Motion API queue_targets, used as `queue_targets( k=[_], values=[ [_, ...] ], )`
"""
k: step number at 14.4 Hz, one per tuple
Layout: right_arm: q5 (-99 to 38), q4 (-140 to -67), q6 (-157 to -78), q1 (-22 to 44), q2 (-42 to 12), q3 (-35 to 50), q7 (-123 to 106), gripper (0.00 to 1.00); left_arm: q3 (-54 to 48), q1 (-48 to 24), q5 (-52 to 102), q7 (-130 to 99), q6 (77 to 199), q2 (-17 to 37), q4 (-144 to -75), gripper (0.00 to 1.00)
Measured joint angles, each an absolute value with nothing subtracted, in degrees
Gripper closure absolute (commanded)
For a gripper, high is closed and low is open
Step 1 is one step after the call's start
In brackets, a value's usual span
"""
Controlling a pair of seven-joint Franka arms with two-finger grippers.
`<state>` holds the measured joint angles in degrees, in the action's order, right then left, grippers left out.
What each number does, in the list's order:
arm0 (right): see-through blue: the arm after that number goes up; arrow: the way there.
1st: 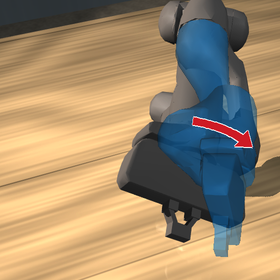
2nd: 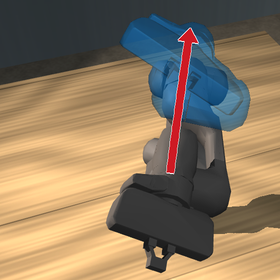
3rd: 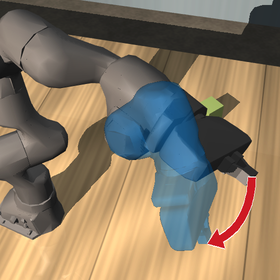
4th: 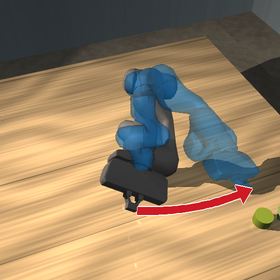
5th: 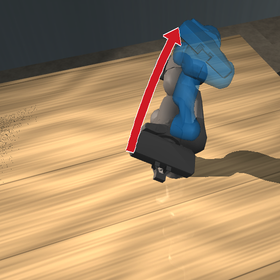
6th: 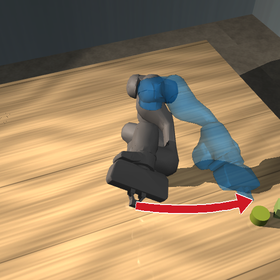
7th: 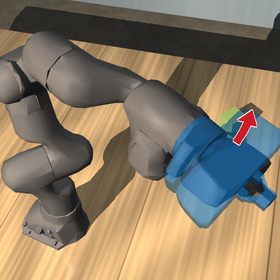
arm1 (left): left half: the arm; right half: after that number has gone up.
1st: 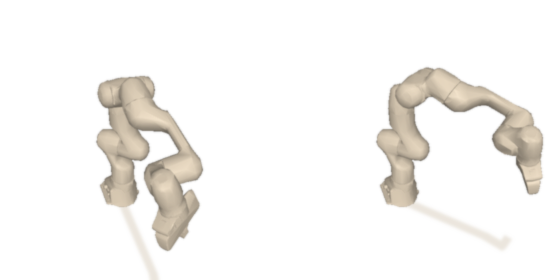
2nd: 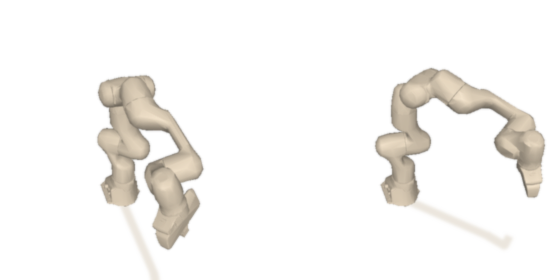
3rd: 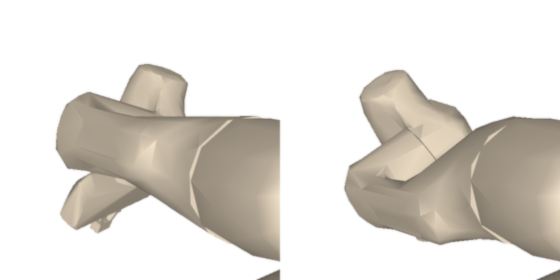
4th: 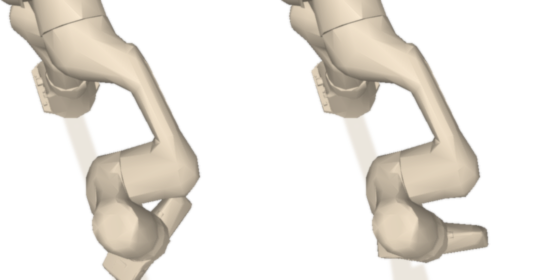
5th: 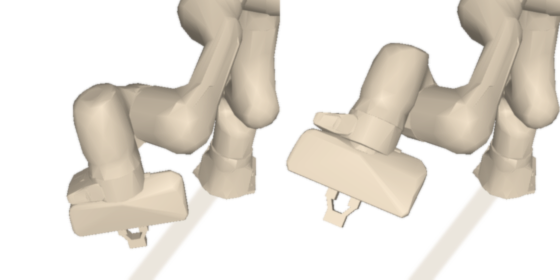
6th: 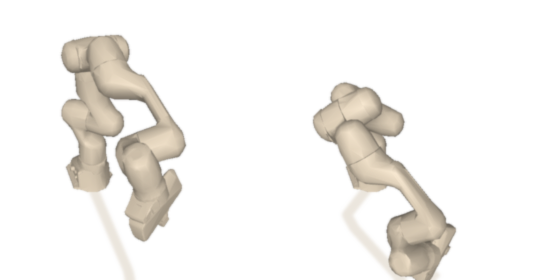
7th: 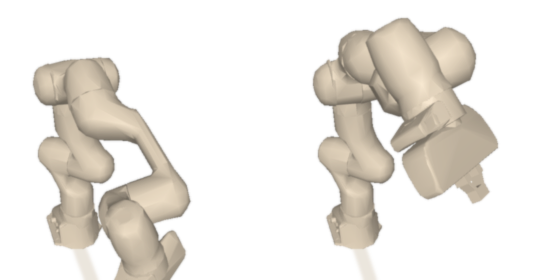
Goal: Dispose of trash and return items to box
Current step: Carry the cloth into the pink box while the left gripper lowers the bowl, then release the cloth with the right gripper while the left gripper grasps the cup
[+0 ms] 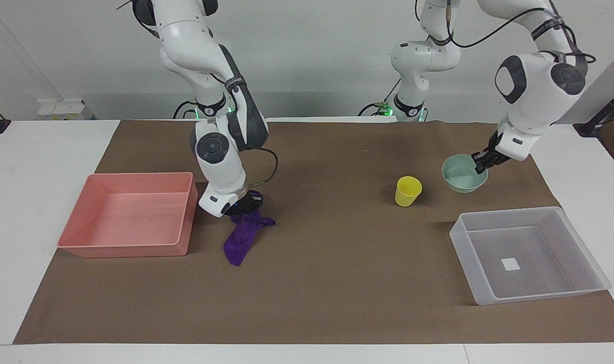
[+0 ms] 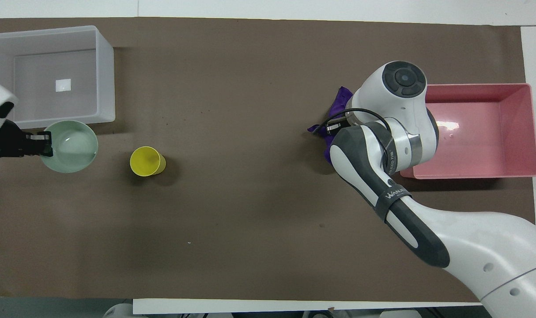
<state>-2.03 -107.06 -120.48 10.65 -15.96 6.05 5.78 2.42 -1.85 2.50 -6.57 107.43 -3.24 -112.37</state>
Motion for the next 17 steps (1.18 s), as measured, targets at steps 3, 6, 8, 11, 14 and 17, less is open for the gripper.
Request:
queue_targets(
  k=[3,6,8,11,14,17],
  values=[
    [-1.78,-104.80,-114.00,9.58,-11.20,5.88,5.78,1.00,2.55,0.58,6.05,-6.13,110.83,4.56,-104.19,1.00],
    [0.47,-101.18,-106.28,6.76,-7.91,5.76,5.77,1.00,2.54,0.94,6.40,-6.16,112.56,16.44,-92.73,1.00],
    [1.52,-99.25,-103.14,3.73,-6.79,5.70,5.76,1.00,2.62,1.63,6.41,-6.16,114.63,23.15,-86.78,1.00],
    [1.72,-99.37,-101.70,-3.04,-6.56,5.56,2.97,1.00,2.65,3.05,6.41,-6.16,119.47,28.78,-85.38,1.00],
    [1.73,-102.57,-102.86,-10.60,-6.46,5.43,-0.96,1.00,2.66,3.91,6.41,-5.86,123.97,31.16,-88.87,0.31],
    [1.73,-108.41,-108.12,-15.26,-6.46,5.43,-2.43,1.00,2.63,4.20,6.41,-5.24,125.32,31.06,-90.01,0.05]
  ],
)
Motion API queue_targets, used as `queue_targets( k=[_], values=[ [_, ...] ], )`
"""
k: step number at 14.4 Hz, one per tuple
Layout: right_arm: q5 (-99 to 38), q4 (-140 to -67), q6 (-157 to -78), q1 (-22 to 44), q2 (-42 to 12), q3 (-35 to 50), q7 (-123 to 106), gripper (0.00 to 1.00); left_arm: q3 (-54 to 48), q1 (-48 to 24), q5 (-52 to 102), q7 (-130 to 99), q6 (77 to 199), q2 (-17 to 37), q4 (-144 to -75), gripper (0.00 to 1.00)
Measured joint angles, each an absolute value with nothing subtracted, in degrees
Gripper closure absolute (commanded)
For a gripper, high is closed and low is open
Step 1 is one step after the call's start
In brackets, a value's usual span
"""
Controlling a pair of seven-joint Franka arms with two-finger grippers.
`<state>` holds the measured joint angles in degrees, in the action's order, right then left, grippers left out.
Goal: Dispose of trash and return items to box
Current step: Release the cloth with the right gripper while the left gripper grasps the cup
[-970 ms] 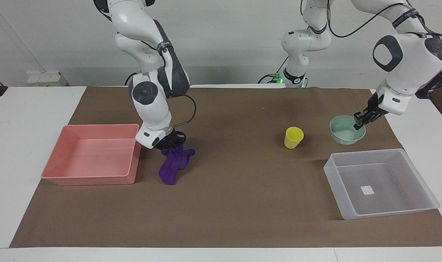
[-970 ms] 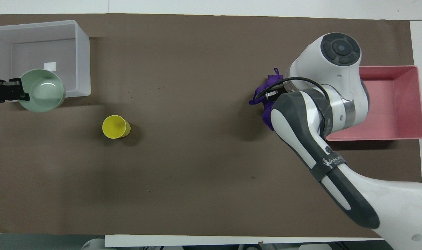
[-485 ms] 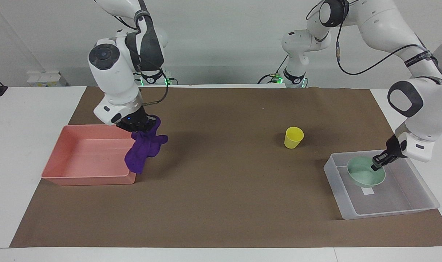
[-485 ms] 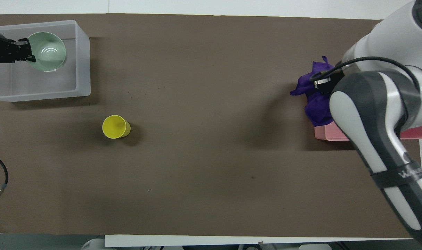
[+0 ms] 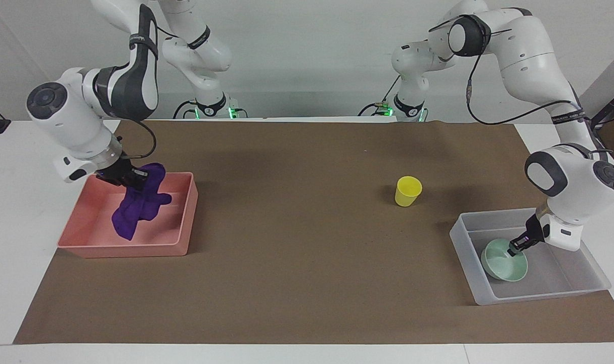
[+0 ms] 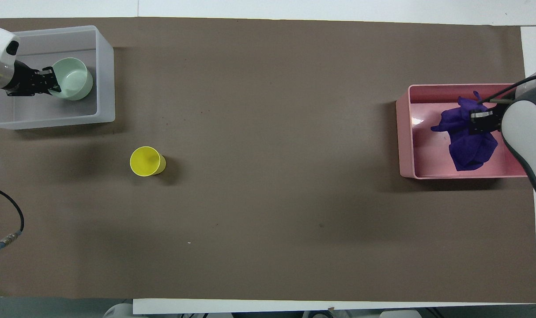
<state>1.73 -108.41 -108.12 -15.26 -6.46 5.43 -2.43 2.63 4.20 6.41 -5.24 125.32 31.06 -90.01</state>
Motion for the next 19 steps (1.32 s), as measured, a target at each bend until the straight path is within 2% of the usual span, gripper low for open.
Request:
queue_targets(
  k=[2,3,4,5,6,8,9,11,13,14,15,16,18,19],
  values=[
    [1.73,-112.52,-112.92,-16.65,-6.55,5.43,-2.47,0.96,2.51,4.02,6.21,-5.16,121.75,29.65,-87.42,0.00],
    [1.73,-114.09,-114.95,-17.00,-6.70,5.43,-2.47,0.83,2.38,3.76,5.72,-5.15,119.33,27.72,-86.60,0.00],
    [1.73,-115.17,-116.25,-17.31,-6.97,5.44,-2.47,0.60,2.32,3.23,5.37,-5.17,116.15,24.85,-86.90,0.00],
    [1.73,-115.67,-116.79,-17.45,-7.26,5.43,-2.47,0.45,2.28,2.41,5.06,-5.31,112.87,21.06,-88.64,0.00],
    [1.73,-115.72,-116.83,-17.43,-7.48,5.50,-2.47,0.30,2.26,1.20,4.43,-5.55,110.93,16.63,-92.33,0.00],
    [1.73,-115.59,-116.83,-17.39,-7.46,5.78,-2.47,0.09,2.18,-2.36,3.31,-7.38,110.45,7.33,-103.32,0.00],
    [1.73,-115.45,-116.83,-17.34,-7.36,6.02,-2.47,0.03,2.10,-4.87,3.24,-9.34,110.93,2.83,-109.65,0.00],
    [1.73,-114.68,-116.35,-16.41,-6.83,6.40,-2.48,0.01,1.83,-10.84,3.13,-15.49,114.88,-4.17,-121.42,0.00],
    [1.69,-112.08,-112.55,-14.20,-5.97,6.69,-2.49,0.01,1.39,-15.16,2.98,-20.54,120.83,-8.11,-130.42,0.00],
    [1.66,-110.00,-109.74,-12.76,-5.59,6.88,-2.49,0.01,1.32,-16.50,2.97,-22.16,123.47,-9.01,-133.56,0.05],
    [1.64,-107.75,-106.58,-11.24,-5.32,6.99,-2.49,0.01,1.32,-17.60,2.97,-23.71,126.06,-9.22,-135.74,0.25],
    [1.64,-105.55,-103.46,-9.81,-5.09,7.06,-2.49,0.01,1.28,-18.32,2.97,-25.28,128.79,-9.09,-137.39,0.41],
    [1.63,-100.97,-96.34,-7.89,-4.75,7.21,-2.49,0.01,1.28,-18.81,2.96,-27.42,132.96,-8.07,-139.55,0.93],
    [1.63,-98.65,-92.86,-7.47,-4.61,7.47,-2.49,0.01,1.30,-18.98,2.96,-27.60,133.90,-7.38,-140.03,1.00]
  ],
)
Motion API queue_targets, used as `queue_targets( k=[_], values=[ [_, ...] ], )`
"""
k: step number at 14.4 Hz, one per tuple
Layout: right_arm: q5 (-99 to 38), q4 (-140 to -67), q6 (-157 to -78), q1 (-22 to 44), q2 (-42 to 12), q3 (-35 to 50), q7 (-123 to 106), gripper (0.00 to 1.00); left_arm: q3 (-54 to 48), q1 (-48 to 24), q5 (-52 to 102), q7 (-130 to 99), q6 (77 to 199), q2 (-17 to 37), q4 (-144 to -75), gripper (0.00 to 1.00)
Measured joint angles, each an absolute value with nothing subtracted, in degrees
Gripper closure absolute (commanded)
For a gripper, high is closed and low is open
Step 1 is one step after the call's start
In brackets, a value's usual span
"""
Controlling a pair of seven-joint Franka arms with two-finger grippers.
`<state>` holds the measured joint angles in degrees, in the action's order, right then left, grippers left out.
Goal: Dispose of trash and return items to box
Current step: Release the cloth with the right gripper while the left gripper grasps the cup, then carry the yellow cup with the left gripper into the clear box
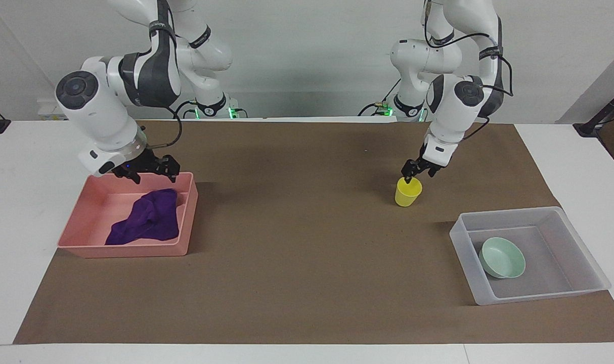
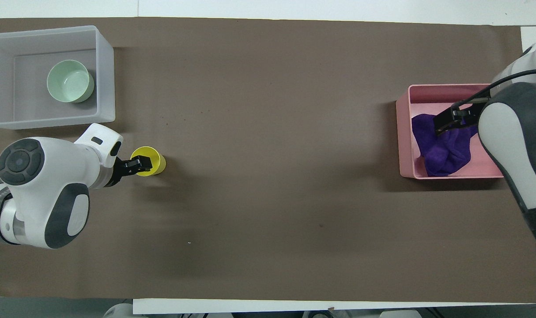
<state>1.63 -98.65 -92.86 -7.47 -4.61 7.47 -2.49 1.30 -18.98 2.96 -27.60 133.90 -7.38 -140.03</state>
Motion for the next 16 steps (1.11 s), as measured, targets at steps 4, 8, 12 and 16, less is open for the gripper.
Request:
queue_targets(
  k=[4,8,12,16],
  values=[
    [1.18,-92.25,-83.91,-6.99,-3.36,8.51,-2.80,0.01,1.36,-19.25,2.96,-27.72,135.03,-6.39,-139.91,1.00],
    [-3.33,-91.43,-81.08,-7.16,-1.42,8.62,-2.90,0.01,2.21,-18.49,2.94,-27.72,131.29,-6.16,-132.56,1.00],
    [-3.54,-91.12,-81.14,-7.09,-0.17,8.65,-2.90,0.01,2.77,-12.10,2.47,-25.14,118.89,-4.80,-116.53,1.00],
    [-3.49,-91.08,-81.14,-7.09,1.43,8.65,-2.90,0.01,3.29,-2.97,2.32,-23.60,119.07,4.71,-105.67,1.00]
  ],
)
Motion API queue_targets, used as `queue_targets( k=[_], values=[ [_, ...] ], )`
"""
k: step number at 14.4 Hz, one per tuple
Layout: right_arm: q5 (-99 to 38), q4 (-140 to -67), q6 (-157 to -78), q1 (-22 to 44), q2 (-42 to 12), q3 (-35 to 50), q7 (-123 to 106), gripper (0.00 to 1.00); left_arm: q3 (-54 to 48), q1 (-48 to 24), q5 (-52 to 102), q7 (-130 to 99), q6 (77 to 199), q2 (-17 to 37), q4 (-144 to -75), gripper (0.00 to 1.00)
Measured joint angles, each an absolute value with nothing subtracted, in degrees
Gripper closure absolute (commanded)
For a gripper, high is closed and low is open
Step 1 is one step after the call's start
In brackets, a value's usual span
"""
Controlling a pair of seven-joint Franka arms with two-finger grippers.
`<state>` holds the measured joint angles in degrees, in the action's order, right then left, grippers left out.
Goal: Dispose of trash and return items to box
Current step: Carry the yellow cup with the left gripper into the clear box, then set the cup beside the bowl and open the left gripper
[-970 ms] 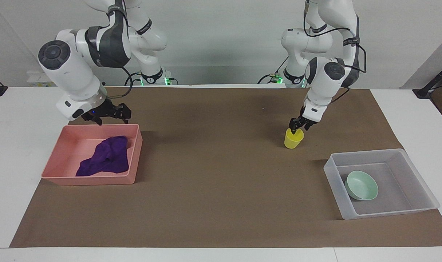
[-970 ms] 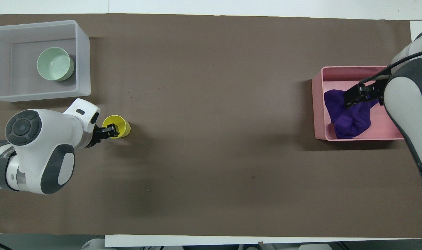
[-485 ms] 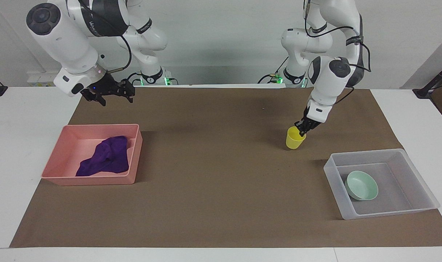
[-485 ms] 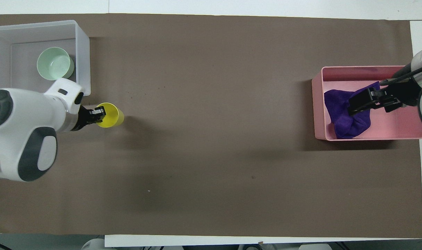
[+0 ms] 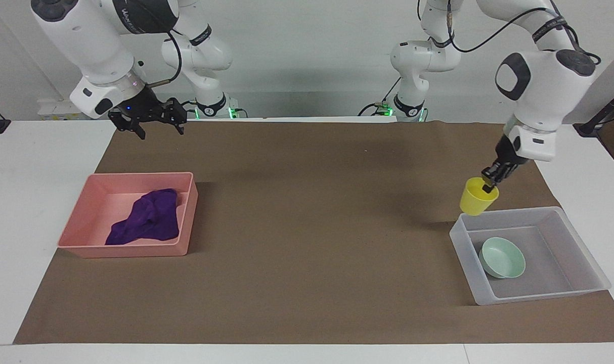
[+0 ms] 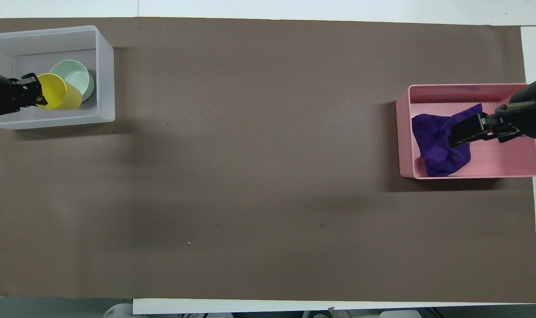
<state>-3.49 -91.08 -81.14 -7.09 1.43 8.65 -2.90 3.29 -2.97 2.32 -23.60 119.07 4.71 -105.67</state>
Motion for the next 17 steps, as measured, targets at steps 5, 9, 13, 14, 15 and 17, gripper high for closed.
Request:
queue_targets(
  k=[5,9,13,14,15,17],
  values=[
    [-3.41,-91.67,-81.13,-7.10,1.86,8.65,-2.90,0.01,3.30,1.33,2.32,-23.46,127.74,18.42,-100.69,1.00],
    [-3.41,-91.81,-81.02,-7.10,1.86,8.65,-2.90,0.01,2.94,1.27,2.32,-20.53,130.44,21.80,-100.31,0.00],
    [-3.41,-91.81,-81.02,-7.10,1.90,8.65,-2.90,0.01,2.30,0.75,2.32,-18.94,123.23,18.71,-97.30,0.00],
    [-3.40,-91.81,-81.02,-7.13,1.90,8.64,-2.90,0.01,2.17,0.22,2.32,-18.92,119.61,16.30,-96.89,0.00],
    [-3.40,-91.82,-81.02,-7.15,1.91,8.64,-2.90,0.01,2.03,-0.30,2.32,-18.92,115.26,13.48,-96.80,0.00],
    [-3.39,-91.81,-81.02,-7.17,1.91,8.63,-2.90,0.01,1.98,-1.38,2.32,-18.92,106.07,7.03,-96.79,0.00]
  ],
)
